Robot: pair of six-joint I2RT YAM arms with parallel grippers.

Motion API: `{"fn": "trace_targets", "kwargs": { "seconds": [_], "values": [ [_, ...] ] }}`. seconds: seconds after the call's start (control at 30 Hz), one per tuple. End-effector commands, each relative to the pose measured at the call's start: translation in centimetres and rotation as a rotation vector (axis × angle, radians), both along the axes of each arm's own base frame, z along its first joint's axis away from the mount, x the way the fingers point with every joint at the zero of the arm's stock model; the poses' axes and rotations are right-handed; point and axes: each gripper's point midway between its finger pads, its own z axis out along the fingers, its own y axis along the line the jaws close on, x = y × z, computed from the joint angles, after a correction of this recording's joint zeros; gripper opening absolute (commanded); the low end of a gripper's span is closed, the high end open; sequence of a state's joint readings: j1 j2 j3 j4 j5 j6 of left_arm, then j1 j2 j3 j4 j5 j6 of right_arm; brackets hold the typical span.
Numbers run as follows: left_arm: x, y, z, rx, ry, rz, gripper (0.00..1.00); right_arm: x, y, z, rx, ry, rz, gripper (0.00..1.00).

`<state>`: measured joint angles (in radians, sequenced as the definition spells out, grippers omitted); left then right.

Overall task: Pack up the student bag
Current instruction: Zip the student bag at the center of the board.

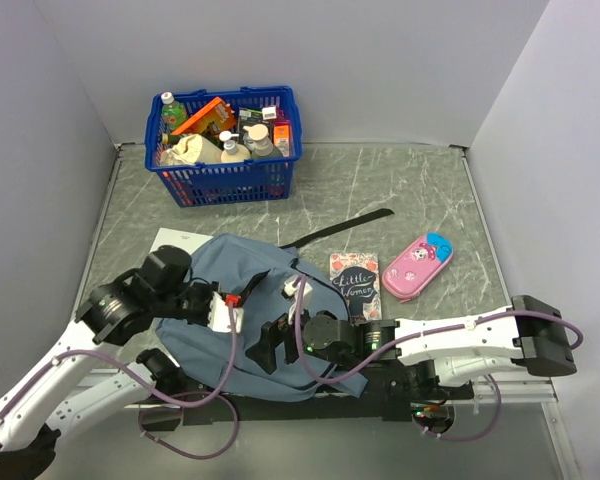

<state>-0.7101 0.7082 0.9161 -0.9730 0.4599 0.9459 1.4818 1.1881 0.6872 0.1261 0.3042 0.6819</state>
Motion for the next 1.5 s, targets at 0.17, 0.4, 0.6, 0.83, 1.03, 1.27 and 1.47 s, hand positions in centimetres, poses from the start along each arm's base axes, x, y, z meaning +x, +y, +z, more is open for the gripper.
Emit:
{"fn": "trace_targets", "kwargs": {
  "seconds": [0.17,0.4,0.6,0.83,1.03,1.27,1.47],
  "values": [
    [0.0,-2.5,5.1,-0.245,-0.063,-0.012,0.01,1.8,-0.9,2.3,0.120,0.079,-0.163,1.00],
    [-0.4,-3.0,4.5,-0.256,-0.016,-0.030,0.01,1.9,2.2,4.2,0.010,0.016,-0.150,0.72],
    [-0.4,-3.2,4.2,-0.252,-0.020,-0.045,0.01,1.1,4.3,2.5,-0.089,0.054,-0.162,0.67],
    [-0.6,-3.2,4.4,-0.277,-0.025,-0.040,0.01,1.4,3.1,1.3,-0.214,-0.003,-0.276,0.68],
    [-0.8,-3.4,4.4,-0.291,-0.009,-0.039,0.01,1.1,3.5,0.4,-0.220,0.008,-0.305,0.46],
    [-0.7,-3.7,4.4,-0.297,0.005,-0.042,0.01,1.0,5.2,0.7,-0.175,-0.012,-0.279,0.18],
    [0.2,-4.1,4.5,-0.309,0.001,-0.013,0.01,-0.5,6.5,1.7,-0.132,-0.067,-0.146,0.00]
  ]
}}
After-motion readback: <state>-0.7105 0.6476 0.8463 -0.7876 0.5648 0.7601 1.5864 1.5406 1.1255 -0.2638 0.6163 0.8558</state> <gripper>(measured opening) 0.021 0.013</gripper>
